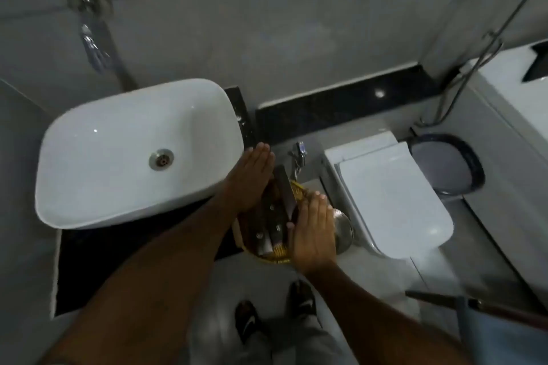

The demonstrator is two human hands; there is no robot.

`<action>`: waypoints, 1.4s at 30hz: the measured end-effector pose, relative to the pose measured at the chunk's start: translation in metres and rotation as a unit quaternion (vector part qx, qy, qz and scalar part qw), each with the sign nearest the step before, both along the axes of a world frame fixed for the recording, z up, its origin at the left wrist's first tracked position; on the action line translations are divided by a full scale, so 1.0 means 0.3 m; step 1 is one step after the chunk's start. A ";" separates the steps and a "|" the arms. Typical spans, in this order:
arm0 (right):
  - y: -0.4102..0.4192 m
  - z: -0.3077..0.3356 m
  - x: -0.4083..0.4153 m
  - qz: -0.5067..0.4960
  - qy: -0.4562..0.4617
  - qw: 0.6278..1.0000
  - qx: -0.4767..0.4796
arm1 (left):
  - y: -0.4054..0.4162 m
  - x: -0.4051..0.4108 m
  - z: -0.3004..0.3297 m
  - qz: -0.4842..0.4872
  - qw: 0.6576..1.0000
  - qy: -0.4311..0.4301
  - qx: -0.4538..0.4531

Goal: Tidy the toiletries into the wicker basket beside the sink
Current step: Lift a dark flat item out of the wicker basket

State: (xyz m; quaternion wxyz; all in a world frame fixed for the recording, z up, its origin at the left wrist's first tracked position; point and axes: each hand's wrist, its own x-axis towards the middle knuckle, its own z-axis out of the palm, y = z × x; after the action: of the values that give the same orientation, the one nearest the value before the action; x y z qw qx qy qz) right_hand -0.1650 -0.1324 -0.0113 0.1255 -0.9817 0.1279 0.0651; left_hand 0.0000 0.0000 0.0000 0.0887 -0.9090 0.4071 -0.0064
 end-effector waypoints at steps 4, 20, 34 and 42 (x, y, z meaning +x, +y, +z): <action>0.007 -0.043 0.005 -0.011 0.001 1.000 -0.009 | -0.071 0.075 0.031 -0.052 0.998 -0.017 0.027; -0.041 0.004 0.085 -0.072 -0.084 0.994 0.025 | -0.147 0.210 0.133 -0.104 0.989 0.027 0.100; 0.114 0.662 0.482 -0.048 -0.275 0.923 0.265 | 0.067 0.418 1.224 0.090 0.979 0.088 -0.161; 0.231 0.870 0.576 0.037 -0.348 0.898 0.266 | 0.243 0.384 1.523 0.134 0.976 0.064 -0.158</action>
State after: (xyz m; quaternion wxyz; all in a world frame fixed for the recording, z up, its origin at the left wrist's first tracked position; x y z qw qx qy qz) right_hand 0.0079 -0.0629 0.2497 0.4157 -0.8759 0.0177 -0.2441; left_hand 0.1153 0.0729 0.4569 -0.0818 -0.9563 0.2807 -0.0006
